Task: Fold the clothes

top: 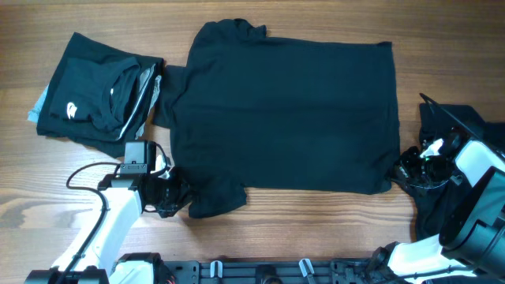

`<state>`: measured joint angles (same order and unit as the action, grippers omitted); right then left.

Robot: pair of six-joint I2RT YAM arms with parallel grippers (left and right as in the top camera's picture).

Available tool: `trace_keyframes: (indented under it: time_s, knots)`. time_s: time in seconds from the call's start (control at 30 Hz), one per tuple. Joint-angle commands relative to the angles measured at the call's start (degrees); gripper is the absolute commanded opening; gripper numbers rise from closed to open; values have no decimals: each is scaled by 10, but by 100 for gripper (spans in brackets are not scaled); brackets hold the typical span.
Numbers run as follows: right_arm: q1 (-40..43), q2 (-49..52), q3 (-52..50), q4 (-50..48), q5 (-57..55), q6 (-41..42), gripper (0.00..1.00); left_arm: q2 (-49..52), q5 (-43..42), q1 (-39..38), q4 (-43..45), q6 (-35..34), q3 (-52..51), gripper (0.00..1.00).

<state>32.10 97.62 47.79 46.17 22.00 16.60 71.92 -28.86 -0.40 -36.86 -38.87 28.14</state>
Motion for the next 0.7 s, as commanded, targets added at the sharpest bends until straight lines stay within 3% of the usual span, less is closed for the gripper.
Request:
trace_keyframes:
  time_s: [0.0,0.37,0.67]
  knots:
    - [-5,8,16,22,2,-7,4,-7,-32,3,0,11,12,4]
    - [-5,-118,53,154,21,-44,4,-37,-32,3,-21,27,97,4]
    - [-5,-168,52,174,19,-25,4,-84,7,3,-38,57,140,4]
